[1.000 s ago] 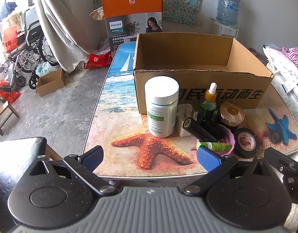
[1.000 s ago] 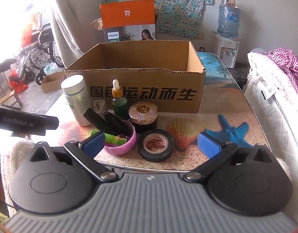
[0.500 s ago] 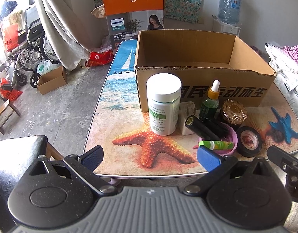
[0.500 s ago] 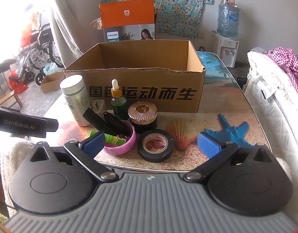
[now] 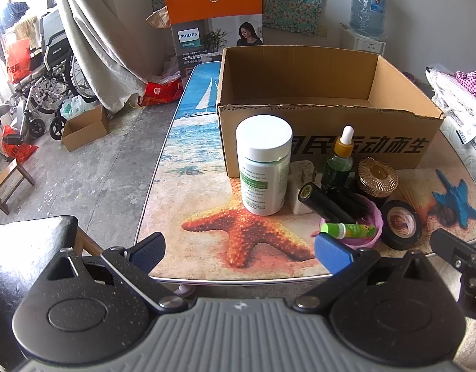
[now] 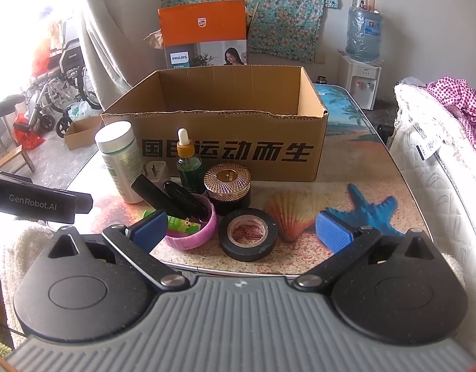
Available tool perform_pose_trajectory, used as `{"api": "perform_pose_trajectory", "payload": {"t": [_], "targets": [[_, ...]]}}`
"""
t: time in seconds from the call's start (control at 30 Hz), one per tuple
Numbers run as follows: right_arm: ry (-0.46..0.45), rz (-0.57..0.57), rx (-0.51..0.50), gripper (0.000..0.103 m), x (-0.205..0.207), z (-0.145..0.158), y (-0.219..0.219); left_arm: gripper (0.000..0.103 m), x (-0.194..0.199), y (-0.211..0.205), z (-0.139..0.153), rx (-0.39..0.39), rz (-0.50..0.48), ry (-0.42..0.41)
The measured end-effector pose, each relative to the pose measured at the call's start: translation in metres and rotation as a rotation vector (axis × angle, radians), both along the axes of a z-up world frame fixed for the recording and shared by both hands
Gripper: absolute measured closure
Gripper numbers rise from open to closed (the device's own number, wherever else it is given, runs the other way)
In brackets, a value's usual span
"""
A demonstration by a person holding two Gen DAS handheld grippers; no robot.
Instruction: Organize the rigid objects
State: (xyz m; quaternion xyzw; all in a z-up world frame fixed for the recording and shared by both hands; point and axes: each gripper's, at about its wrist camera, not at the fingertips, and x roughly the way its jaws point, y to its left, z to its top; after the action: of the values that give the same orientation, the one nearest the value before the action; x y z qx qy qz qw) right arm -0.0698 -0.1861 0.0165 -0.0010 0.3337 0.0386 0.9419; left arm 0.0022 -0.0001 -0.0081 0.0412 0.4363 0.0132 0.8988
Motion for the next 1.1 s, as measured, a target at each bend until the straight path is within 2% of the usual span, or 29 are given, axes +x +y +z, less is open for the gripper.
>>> {"api": "perform_pose_trajectory", "payload": {"t": [0.87, 1.1], "targets": [[-0.007, 0.007, -0.007, 0.001, 0.0023, 0.0015, 0.0041, 0.000, 0.0027, 0.0045, -0.0025, -0.002, 0.014, 0.012], [0.004, 0.025, 0.026, 0.001, 0.0071, -0.0021, 0.0023, 0.000, 0.0050, 0.0016, -0.0071, -0.003, 0.000, 0.022]]}}
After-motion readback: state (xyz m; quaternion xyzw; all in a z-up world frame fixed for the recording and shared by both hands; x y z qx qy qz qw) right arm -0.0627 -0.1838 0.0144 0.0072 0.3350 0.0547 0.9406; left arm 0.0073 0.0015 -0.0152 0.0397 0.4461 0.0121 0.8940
